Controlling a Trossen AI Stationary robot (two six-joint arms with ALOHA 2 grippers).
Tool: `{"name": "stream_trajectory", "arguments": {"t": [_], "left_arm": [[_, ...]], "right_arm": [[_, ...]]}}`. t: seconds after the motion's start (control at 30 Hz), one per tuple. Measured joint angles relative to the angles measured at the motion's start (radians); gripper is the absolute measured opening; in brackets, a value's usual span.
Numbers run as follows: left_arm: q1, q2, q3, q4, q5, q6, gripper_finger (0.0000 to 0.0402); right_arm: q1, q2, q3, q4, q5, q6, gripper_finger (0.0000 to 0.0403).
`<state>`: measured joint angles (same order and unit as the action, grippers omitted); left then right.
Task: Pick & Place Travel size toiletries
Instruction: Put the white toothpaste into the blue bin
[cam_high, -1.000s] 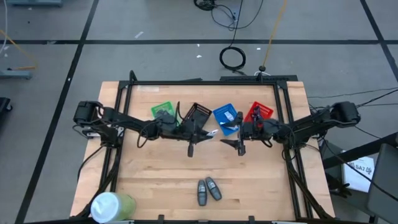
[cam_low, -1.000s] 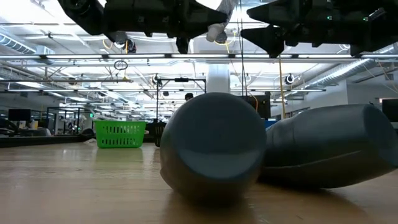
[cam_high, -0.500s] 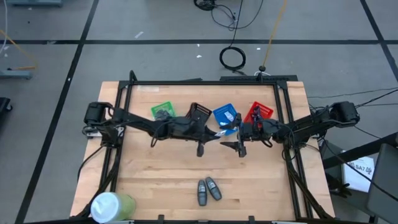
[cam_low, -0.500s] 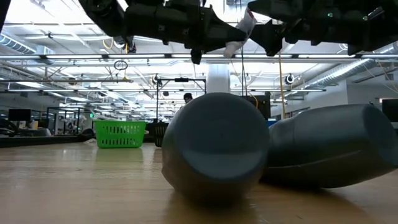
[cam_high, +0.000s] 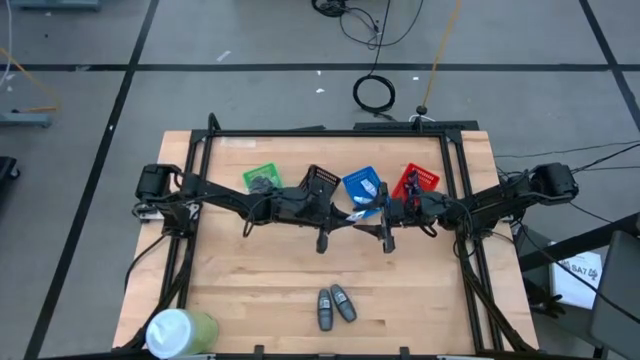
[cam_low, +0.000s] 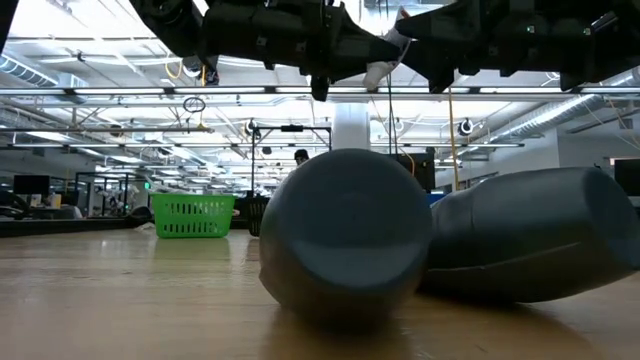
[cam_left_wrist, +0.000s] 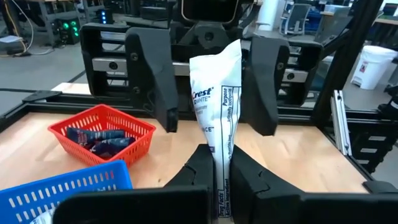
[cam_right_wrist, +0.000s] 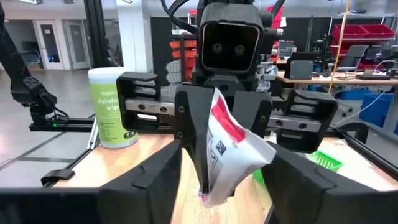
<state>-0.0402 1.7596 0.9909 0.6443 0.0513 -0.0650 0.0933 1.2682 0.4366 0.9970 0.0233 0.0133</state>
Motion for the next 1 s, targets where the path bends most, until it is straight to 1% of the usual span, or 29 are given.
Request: {"name": "stream_trajectory", "arguments": {"t": [0.27,0.5,0.57,0.67,0.77,0.87,0.93,1.0], "left_arm": [[0.0,0.0,0.0,0.001,0.001,-0.012,0.0006],[-0.001,0.0,0.0,0.002,0.002,-0.069,0.0049],[-0.001,0.0,0.0,0.004,0.002,-0.071,0.0058],[-0.001,0.0,0.0,0.004,-0.005,-0.087,0.007],[-0.002,-0.007,0.0,-0.007,-0.05,-0.126,0.0093],[-0.002,-0.051,0.007,-0.089,-0.112,-0.127,0.0134],[-0.003,-0.099,0.021,-0.19,-0.167,-0.129,0.0168],[-0.001,-0.155,0.045,-0.298,-0.221,-0.137,0.0202]], "right_arm": [[0.0,0.0,0.0,0.001,0.001,-0.031,0.0108],[0.0,0.0,0.0,0.0,-0.003,-0.058,0.002],[0.0,0.0,0.0,-0.001,-0.003,-0.062,0.001],[-0.001,0.0,0.0,-0.003,-0.002,-0.06,0.0012],[-0.002,0.0,0.0,-0.007,0.004,-0.06,0.0014],[-0.003,-0.001,0.0,-0.015,0.011,-0.062,0.0011],[-0.005,-0.014,0.0,-0.041,0.023,-0.069,0.0011],[-0.01,-0.036,0.0,-0.107,0.042,-0.079,0.0011]]}}
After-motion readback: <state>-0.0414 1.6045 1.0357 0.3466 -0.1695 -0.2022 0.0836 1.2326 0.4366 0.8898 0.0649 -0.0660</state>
